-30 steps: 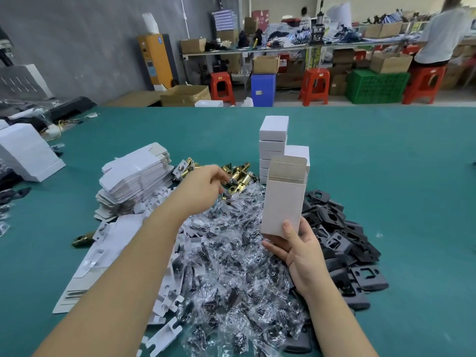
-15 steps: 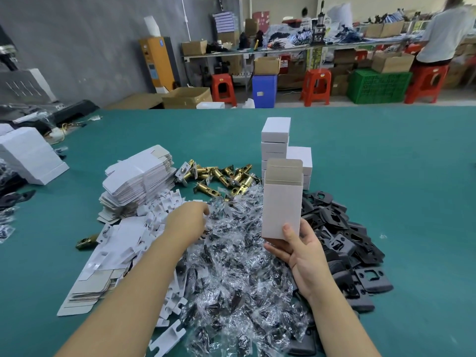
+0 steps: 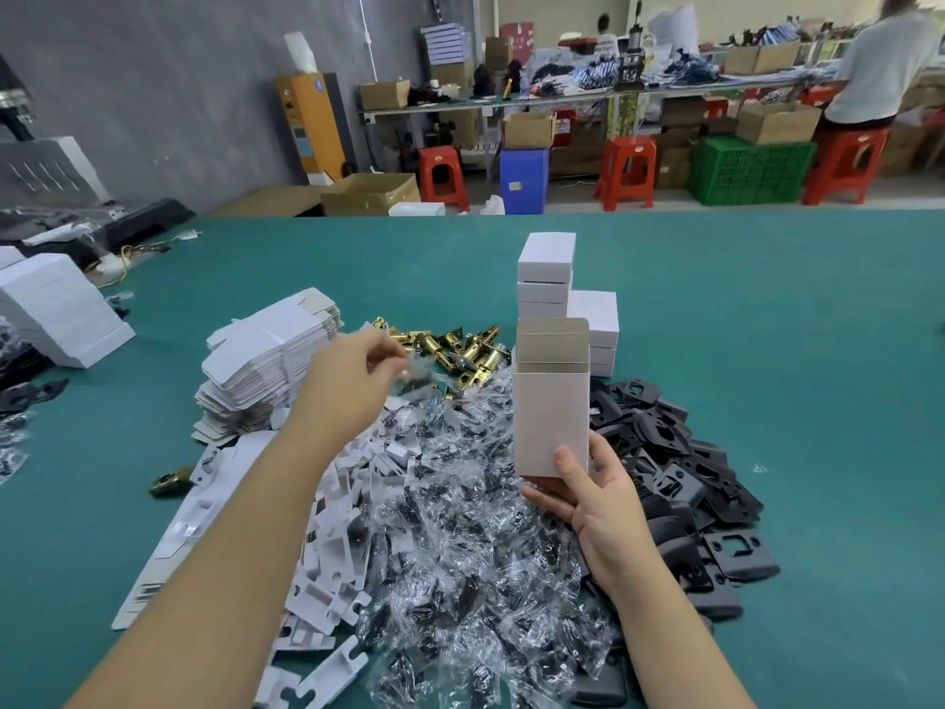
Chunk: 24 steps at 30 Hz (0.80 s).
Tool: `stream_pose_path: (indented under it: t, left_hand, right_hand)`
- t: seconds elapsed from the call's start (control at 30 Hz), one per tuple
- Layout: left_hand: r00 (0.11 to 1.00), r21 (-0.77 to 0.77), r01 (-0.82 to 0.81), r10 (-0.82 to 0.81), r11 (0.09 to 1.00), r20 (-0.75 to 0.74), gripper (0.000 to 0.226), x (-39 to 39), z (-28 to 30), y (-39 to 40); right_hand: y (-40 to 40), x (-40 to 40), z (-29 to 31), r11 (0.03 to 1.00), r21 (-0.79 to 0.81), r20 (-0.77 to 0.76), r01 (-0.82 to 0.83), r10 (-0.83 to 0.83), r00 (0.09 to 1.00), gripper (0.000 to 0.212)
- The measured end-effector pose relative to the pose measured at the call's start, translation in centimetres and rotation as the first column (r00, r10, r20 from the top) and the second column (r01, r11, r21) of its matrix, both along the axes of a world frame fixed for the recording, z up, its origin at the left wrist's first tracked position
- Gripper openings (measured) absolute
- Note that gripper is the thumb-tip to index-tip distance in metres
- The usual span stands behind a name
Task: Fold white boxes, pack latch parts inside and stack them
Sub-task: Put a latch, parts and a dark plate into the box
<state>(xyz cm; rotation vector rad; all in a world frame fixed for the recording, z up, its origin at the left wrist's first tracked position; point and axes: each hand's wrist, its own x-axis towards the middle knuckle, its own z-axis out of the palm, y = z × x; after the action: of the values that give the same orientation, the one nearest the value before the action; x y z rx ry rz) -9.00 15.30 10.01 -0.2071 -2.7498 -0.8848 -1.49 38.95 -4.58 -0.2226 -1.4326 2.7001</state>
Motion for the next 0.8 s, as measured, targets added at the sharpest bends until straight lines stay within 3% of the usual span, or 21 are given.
stream_pose_path:
  t: [0.13, 0.27, 0.43, 0.53, 0.73, 0.8]
  left_hand:
    - [0.988, 0.313, 0.126, -0.089, 0.941, -0.128, 0.022, 2.0, 3.3, 1.8]
    - [0.962, 0.396, 0.228, -0.144, 0.889, -0.23, 0.019, 3.0, 4.3, 5.0]
    - [0.944, 0.261, 0.247, -0.171, 0.933, -0.282, 0.01, 3.0, 2.9, 8.7]
    - [0.944, 0.156, 0.231, -0.182, 0.96, -0.277, 0.011, 2.8, 2.0, 9.7]
    - [0.958, -0.073, 0.239, -0.248, 0.968, -0.144, 0.012, 3.0, 1.4, 10.1]
    - [0.963, -0.129, 0.247, -0.258, 0.96, -0.082, 0.016, 3.0, 1.4, 10.2]
  right_hand:
    - [-0.1, 0.0, -0.1, 1.0, 0.022, -0.022, -0.02, 0.02, 1.0, 0.066]
    - [-0.1, 0.2, 0.0, 0.998, 0.043, -0.034, -0.036, 0.038, 0.999, 0.058]
    - [-0.3, 0.3, 0.2, 0.998, 0.047, -0.036, -0.03, 0.032, 0.999, 0.062]
    - [-0.3, 0.3, 0.2, 0.998, 0.049, -0.052, -0.033, 0.036, 0.998, 0.051]
    - [-0.4, 0.4, 0.5, 0.998, 0.054, -0.067, -0.044, 0.047, 0.997, 0.06]
    - [-0.3, 0.4, 0.4, 0.998, 0.057, -0.071, -0.037, 0.041, 0.997, 0.053]
